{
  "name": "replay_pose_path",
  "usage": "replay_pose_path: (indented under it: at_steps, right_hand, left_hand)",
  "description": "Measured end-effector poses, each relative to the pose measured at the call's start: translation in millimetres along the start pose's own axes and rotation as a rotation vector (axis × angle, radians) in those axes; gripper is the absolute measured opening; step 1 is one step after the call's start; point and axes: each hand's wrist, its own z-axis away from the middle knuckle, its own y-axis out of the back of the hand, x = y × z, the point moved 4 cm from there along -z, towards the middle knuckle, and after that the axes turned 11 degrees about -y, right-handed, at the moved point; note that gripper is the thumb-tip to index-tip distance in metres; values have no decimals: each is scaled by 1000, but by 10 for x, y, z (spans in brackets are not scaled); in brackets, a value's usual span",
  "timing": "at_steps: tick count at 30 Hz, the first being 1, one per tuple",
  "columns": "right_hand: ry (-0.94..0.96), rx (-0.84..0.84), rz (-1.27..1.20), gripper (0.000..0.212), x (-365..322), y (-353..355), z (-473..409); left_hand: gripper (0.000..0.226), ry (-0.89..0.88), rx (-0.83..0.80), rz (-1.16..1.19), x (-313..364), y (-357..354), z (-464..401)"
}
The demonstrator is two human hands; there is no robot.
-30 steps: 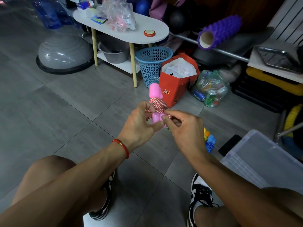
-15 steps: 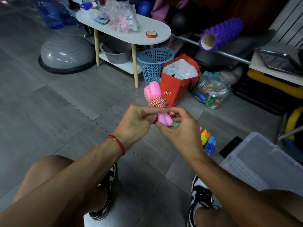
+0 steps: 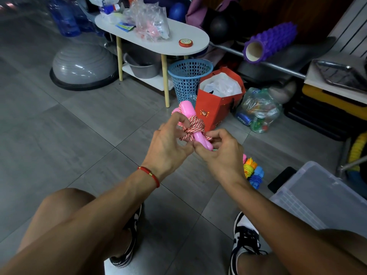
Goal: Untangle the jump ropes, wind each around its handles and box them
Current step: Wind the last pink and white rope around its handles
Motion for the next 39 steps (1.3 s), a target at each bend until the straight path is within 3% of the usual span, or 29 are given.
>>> replay_pose_path:
  at_steps: [8,11,14,19,29,39]
  right_hand:
    - [-215,-103,-181,25,21,-27,29]
    - [-202,-111,-199,27,-4,3,71]
    - [-131,-133,-76,30,-17,28,61]
    - [-38,-306,-71,24,-36,-13,121]
    - [-46,-197,-188,11,40,34,72]
    - [449,-80,449,16,-208,61,186]
  left_hand:
    - [34,-191,102,-136,51,32,-26]
    - [27,-233,115,-185,34,-7,-20]
    - [17,-183,127,-131,6,-24,-18]
    - [9,-62,119,-57,-12,46,-62]
    - [26,110,-22,44,-88,-19,-45]
    - [26,179,-30,72,-120,3,-16]
